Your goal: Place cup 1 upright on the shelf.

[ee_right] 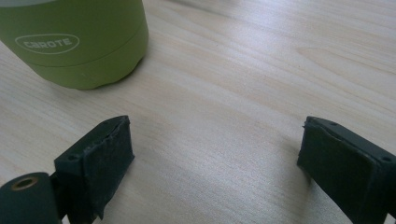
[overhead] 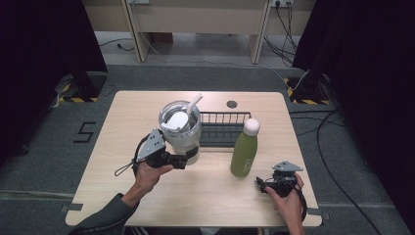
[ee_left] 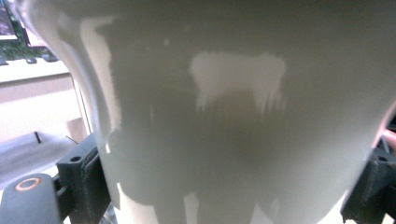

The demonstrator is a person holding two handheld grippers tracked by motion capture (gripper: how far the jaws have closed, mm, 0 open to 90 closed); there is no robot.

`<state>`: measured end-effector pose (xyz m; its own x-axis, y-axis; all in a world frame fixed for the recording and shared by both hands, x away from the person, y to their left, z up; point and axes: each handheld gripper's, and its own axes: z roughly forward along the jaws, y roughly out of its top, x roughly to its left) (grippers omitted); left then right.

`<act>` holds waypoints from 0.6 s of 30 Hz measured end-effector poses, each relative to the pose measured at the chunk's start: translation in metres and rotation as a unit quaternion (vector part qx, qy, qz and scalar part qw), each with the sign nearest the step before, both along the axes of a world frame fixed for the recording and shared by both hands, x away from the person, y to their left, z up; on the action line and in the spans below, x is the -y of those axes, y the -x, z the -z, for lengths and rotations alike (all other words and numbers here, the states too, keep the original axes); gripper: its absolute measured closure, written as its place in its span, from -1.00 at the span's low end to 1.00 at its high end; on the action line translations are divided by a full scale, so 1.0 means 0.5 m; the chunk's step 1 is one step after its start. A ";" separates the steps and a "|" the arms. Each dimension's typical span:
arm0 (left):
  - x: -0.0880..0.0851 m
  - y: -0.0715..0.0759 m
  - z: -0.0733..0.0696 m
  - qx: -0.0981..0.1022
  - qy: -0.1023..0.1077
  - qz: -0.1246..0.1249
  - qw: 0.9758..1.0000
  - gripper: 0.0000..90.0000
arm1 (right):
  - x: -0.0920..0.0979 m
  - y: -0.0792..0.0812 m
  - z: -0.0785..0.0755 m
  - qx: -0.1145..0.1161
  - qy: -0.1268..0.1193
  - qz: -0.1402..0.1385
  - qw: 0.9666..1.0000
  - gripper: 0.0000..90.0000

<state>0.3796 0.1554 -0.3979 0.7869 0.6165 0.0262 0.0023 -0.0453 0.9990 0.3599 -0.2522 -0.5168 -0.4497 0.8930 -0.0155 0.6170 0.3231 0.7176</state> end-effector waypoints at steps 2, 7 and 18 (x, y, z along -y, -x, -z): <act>0.002 -0.010 -0.013 0.002 -0.001 0.001 1.000 -0.78 | 0.000 0.000 -0.001 -0.002 0.000 0.000 1.000 -0.77; 0.011 -0.032 -0.037 0.006 -0.007 0.007 1.000 -0.78 | 0.000 0.000 0.000 -0.001 0.000 0.001 1.000 -0.77; 0.026 -0.056 -0.064 0.004 0.004 0.010 1.000 -0.78 | 0.000 0.000 -0.001 -0.002 0.000 0.001 1.000 -0.77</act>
